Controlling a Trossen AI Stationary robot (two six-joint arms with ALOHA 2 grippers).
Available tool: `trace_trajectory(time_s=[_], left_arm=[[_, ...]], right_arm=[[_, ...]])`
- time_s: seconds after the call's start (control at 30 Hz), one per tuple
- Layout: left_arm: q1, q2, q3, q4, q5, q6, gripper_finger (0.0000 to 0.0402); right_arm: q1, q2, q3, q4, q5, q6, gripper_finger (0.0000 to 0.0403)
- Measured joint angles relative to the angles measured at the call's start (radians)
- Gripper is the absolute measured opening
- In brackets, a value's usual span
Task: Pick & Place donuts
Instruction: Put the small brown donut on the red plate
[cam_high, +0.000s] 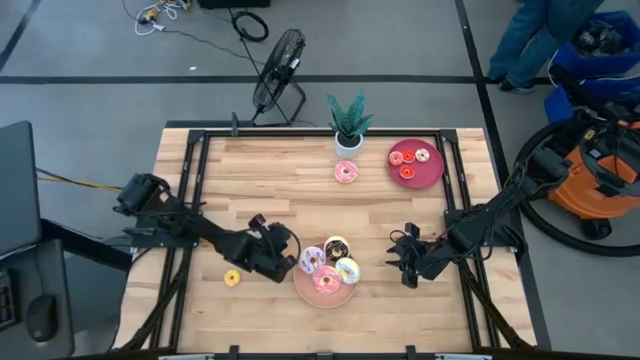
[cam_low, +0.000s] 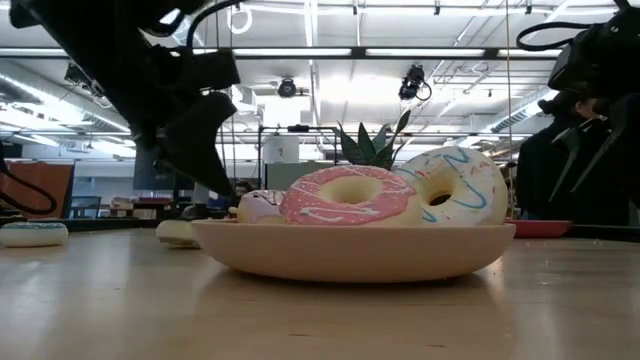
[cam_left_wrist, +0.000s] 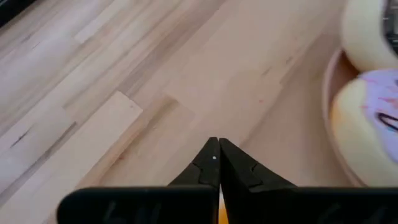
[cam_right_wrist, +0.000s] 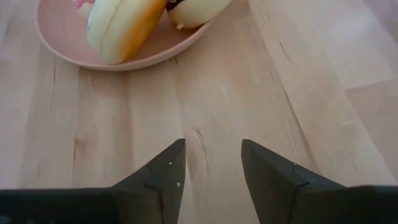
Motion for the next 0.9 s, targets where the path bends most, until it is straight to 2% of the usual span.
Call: trace_trajectory(time_s=[0.13,0.23,0.33,0.47,0.57,0.73,0.9], left_arm=[[-0.046,0.0,0.0,-0.016,-0.003,0.0,0.0016],[-0.088,0.0,0.0,-0.056,0.001,0.0,0.0039],[-0.136,0.0,0.0,-0.085,0.023,0.061,0.008],[-0.189,0.001,0.0,-0.085,0.026,0.227,0.0143],[-0.193,0.002,-0.011,-0.071,0.032,0.284,0.0172],[-0.142,0.002,-0.086,-0.036,0.098,0.3,0.0168],[-0.098,0.002,-0.122,0.024,0.118,0.327,0.0125]], right_arm=[[0.0,0.0,0.0,0.002,0.0,0.0,0.0165],[0.0,0.0,0.0,0.003,0.0,0.0,0.0165],[0.0,0.0,0.0,0.005,0.0,0.0,0.0165],[0.0,0.0,0.0,0.01,0.0,0.0,0.0165],[0.0,0.0,0.0,0.016,0.0,0.0,0.0165],[0.0,0.0,0.0,0.016,0.0,0.0,0.0165],[0.0,0.0,0.0,0.016,0.0,-0.003,0.0165]])
